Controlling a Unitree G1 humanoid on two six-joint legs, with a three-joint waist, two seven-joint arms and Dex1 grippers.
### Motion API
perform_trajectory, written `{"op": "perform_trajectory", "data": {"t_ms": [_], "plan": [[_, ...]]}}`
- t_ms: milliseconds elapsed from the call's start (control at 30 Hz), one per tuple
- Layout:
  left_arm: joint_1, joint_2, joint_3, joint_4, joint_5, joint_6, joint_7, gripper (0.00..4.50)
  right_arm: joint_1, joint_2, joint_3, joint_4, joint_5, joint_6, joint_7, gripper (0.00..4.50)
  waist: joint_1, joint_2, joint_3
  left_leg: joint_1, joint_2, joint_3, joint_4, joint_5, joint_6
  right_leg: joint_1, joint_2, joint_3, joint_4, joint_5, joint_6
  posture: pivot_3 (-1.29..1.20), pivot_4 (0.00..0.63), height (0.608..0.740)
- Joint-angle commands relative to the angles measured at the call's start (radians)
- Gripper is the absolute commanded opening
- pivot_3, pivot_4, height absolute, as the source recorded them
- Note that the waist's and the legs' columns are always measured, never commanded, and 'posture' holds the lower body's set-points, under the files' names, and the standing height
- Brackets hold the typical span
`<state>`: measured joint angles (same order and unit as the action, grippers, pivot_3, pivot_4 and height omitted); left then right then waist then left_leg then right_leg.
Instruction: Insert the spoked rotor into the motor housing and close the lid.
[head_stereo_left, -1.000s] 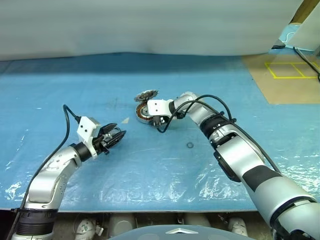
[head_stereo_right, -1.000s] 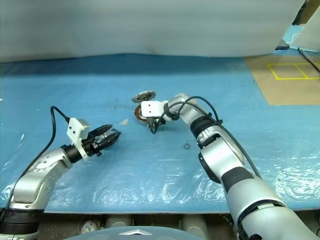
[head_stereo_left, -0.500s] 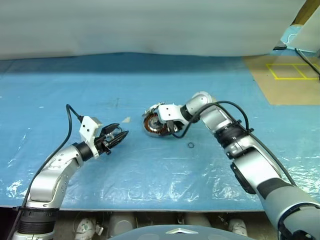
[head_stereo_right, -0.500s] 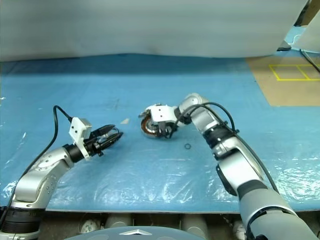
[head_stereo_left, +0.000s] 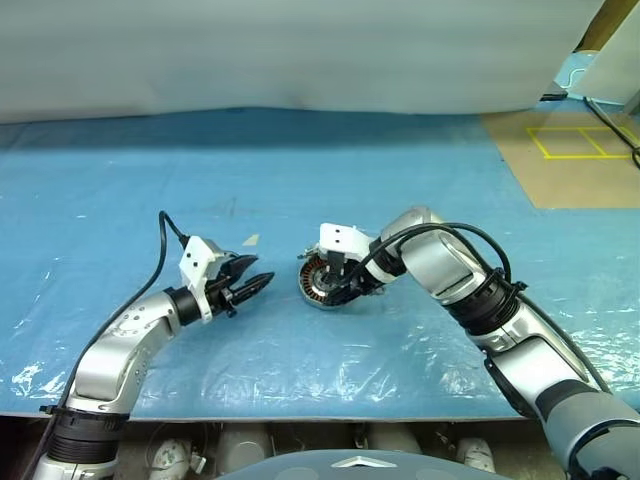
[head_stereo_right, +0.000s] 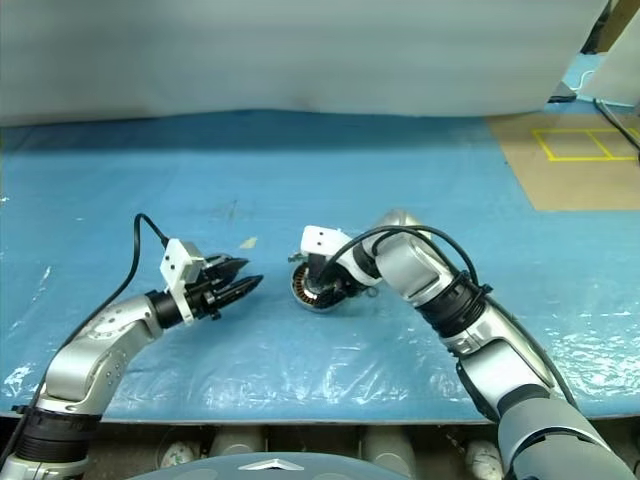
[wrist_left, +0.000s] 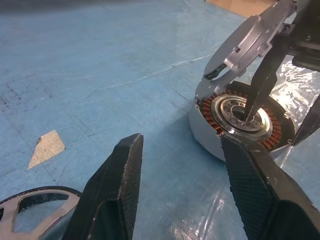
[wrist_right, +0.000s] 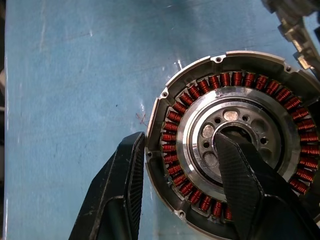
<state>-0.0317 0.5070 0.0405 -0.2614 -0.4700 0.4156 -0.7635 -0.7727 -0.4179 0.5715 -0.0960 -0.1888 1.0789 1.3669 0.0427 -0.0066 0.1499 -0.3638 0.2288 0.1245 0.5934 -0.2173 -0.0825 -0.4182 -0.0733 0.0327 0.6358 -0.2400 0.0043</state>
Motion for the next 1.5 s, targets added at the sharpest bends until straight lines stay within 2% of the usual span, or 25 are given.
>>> {"op": "perform_trajectory", "data": {"t_ms": [33,200,367,400,433,533,633,800,1033,1067,1133,1267,1400,1500], "plan": [[-0.019,0.013,0.017,-0.008,-0.016,-0.001,-0.017,2.55,0.043,0.021,0.079,0.009,0.045,0.083,-0.065,2.20,-0.004,0.000,0.000,0.002,0.000,0.000,-0.001,0.000,-0.001,0.001,0.000,0.000,0.000,0.000,0.000,0.00,0.150,0.740],[-0.042,0.014,0.018,0.010,-0.011,-0.006,-0.024,2.55,0.011,0.028,0.071,0.012,0.103,0.114,-0.108,2.20,-0.003,0.000,0.000,0.017,-0.001,0.001,-0.014,0.002,-0.003,0.012,0.000,0.001,-0.005,-0.002,-0.002,0.00,0.150,0.740],[-0.054,0.013,0.016,0.022,-0.007,-0.012,-0.030,2.55,-0.008,0.001,0.058,0.010,0.139,0.029,-0.131,2.20,-0.005,0.000,0.000,0.017,0.000,0.001,-0.017,0.003,-0.006,0.012,0.001,0.001,-0.010,-0.002,-0.002,0.00,0.150,0.740],[-0.058,0.012,0.015,0.025,-0.006,-0.013,-0.031,2.55,-0.011,-0.004,0.056,0.006,0.149,0.032,-0.136,2.61,-0.005,0.000,0.000,0.016,0.000,0.001,-0.017,0.003,-0.006,0.012,0.002,0.001,-0.012,-0.002,-0.002,0.00,0.150,0.740],[-0.060,0.011,0.015,0.027,-0.006,-0.014,-0.031,2.55,-0.014,-0.008,0.057,0.004,0.160,0.037,-0.141,2.77,-0.005,0.000,0.000,0.015,0.000,0.001,-0.017,0.003,-0.006,0.012,0.002,0.001,-0.013,-0.002,-0.002,0.00,0.150,0.740],[-0.072,0.006,0.009,0.038,-0.003,-0.017,-0.032,2.55,-0.034,-0.044,0.050,-0.011,0.202,0.071,-0.132,3.66,-0.003,0.000,0.000,0.015,0.000,0.001,-0.019,0.004,-0.006,0.012,0.002,0.000,-0.013,-0.001,-0.002,0.00,0.150,0.740],[-0.082,0.003,0.006,0.050,-0.001,-0.022,-0.036,2.55,-0.044,-0.074,0.012,-0.035,0.259,0.096,-0.126,3.66,0.004,0.001,0.000,0.015,-0.001,0.001,-0.020,0.004,-0.006,0.012,0.001,-0.001,-0.014,-0.001,-0.002,0.00,0.150,0.740],[-0.100,0.000,0.001,0.071,0.004,-0.028,-0.048,2.55,-0.019,-0.130,-0.189,-0.109,0.447,0.185,-0.096,3.66,0.013,0.001,0.001,0.012,-0.002,0.001,-0.020,0.004,-0.006,0.011,0.000,-0.001,-0.016,-0.001,-0.002,0.00,0.150,0.740],[-0.126,0.011,-0.001,0.089,0.001,-0.026,-0.073,2.55,0.147,-0.230,-0.429,-0.288,0.663,0.320,-0.143,3.66,0.027,0.001,0.001,0.013,-0.001,0.001,-0.025,0.004,-0.006,0.011,0.001,-0.002,-0.017,0.001,0.002,0.00,0.150,0.740],[-0.130,0.013,-0.001,0.090,0.001,-0.025,-0.077,2.55,0.189,-0.246,-0.454,-0.306,0.675,0.310,-0.158,3.66,0.027,0.001,0.001,0.013,-0.002,0.001,-0.025,0.004,-0.006,0.011,0.001,-0.002,-0.018,0.001,0.002,0.00,0.150,0.740],[-0.141,0.016,0.001,0.089,-0.002,-0.022,-0.083,2.55,0.336,-0.277,-0.522,-0.338,0.644,0.155,-0.204,3.66,0.033,0.001,0.001,0.013,-0.002,0.001,-0.025,0.004,-0.006,0.011,0.001,-0.002,-0.018,0.001,0.002,0.00,0.150,0.740],[-0.143,0.024,-0.006,0.077,0.000,-0.027,-0.102,2.55,0.552,-0.203,-0.686,-0.322,0.558,-0.238,-0.359,3.66,0.035,0.001,0.001,0.012,-0.002,0.001,-0.026,0.004,-0.006,0.011,0.000,-0.003,-0.021,0.001,0.002,0.00,0.150,0.740],[-0.143,0.027,-0.023,0.057,-0.005,-0.012,-0.123,2.55,0.611,-0.075,-0.845,-0.320,0.679,-0.187,-0.501,3.66,0.022,0.001,0.001,0.013,-0.003,0.001,-0.026,0.004,-0.006,0.012,0.000,0.000,-0.021,-0.001,-0.001,0.00,0.150,0.740],[-0.141,0.033,-0.039,0.033,-0.013,0.003,-0.141,2.55,0.661,-0.002,-0.871,-0.386,0.680,-0.232,-0.599,3.66,0.025,0.002,0.001,0.014,-0.003,0.001,-0.026,0.004,-0.006,0.011,0.000,0.000,-0.021,-0.001,-0.001,0.00,0.150,0.740]]}}
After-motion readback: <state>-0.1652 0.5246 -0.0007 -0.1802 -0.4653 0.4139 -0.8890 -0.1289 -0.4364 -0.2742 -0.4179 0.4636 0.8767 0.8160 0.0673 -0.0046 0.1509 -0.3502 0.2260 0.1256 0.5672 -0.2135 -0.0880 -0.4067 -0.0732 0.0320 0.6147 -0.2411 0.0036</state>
